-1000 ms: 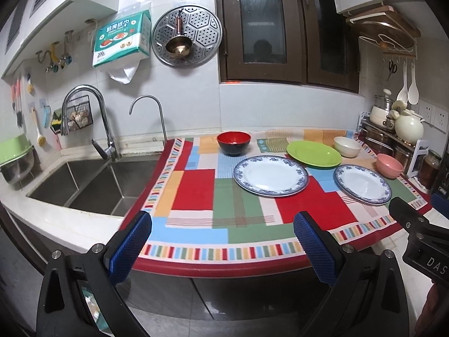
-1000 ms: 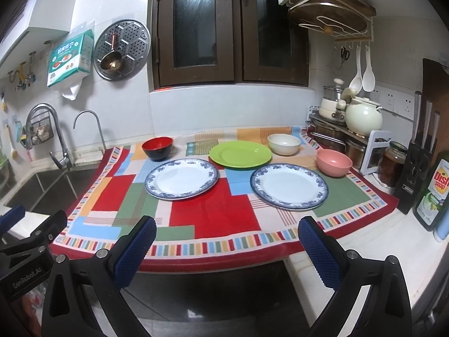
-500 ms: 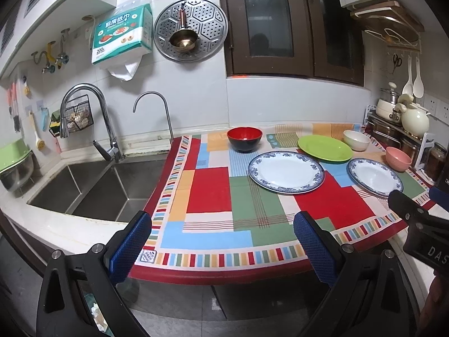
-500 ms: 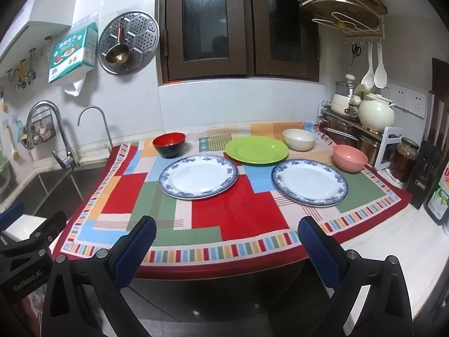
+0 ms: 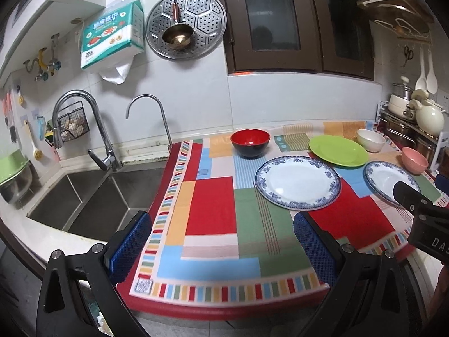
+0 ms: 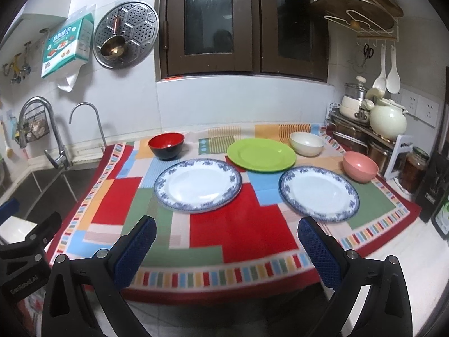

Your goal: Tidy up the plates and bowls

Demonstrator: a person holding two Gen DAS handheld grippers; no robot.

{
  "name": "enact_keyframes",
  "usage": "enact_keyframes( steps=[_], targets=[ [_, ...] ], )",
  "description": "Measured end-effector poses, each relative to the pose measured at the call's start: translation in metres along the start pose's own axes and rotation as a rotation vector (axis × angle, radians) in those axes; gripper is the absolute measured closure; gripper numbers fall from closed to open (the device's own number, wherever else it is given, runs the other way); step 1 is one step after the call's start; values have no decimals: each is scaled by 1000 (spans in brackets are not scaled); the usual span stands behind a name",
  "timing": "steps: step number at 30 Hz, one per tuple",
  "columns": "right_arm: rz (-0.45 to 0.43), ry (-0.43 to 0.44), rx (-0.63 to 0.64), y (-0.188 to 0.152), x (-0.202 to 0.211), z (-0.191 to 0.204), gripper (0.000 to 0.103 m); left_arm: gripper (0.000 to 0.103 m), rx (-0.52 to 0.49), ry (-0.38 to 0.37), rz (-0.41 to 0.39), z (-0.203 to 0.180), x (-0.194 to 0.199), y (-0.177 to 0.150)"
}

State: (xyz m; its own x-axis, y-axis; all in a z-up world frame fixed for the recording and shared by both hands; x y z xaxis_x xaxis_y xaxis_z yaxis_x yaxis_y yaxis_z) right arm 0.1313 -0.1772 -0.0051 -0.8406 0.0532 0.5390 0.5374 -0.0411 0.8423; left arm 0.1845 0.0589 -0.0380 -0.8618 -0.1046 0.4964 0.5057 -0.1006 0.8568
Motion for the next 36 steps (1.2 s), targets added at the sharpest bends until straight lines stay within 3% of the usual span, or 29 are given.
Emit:
enact_keyframes(
  steps=[23, 36],
  targets=[
    [77, 23, 77, 65, -143, -33, 1, 0, 35, 73, 85, -52, -122, 58],
    [194, 71, 76, 70, -237, -42, 1, 1, -3, 110, 218, -71, -202, 59]
  ],
)
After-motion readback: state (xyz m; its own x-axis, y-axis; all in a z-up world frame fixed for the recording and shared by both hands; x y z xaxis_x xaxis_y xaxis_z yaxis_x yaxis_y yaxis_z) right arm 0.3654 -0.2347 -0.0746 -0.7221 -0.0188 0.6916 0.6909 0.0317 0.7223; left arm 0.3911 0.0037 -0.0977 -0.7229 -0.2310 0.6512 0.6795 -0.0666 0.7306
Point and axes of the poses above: each gripper's, at about its wrist camera, not at the fingertips, and x roughly against the way its jaws point, z to its left, y to its top, the point moved 6 cm from there along -x, roughly the way its jaws point, and after that the axes turned 3 degrees about y, right-handed, at the moved point
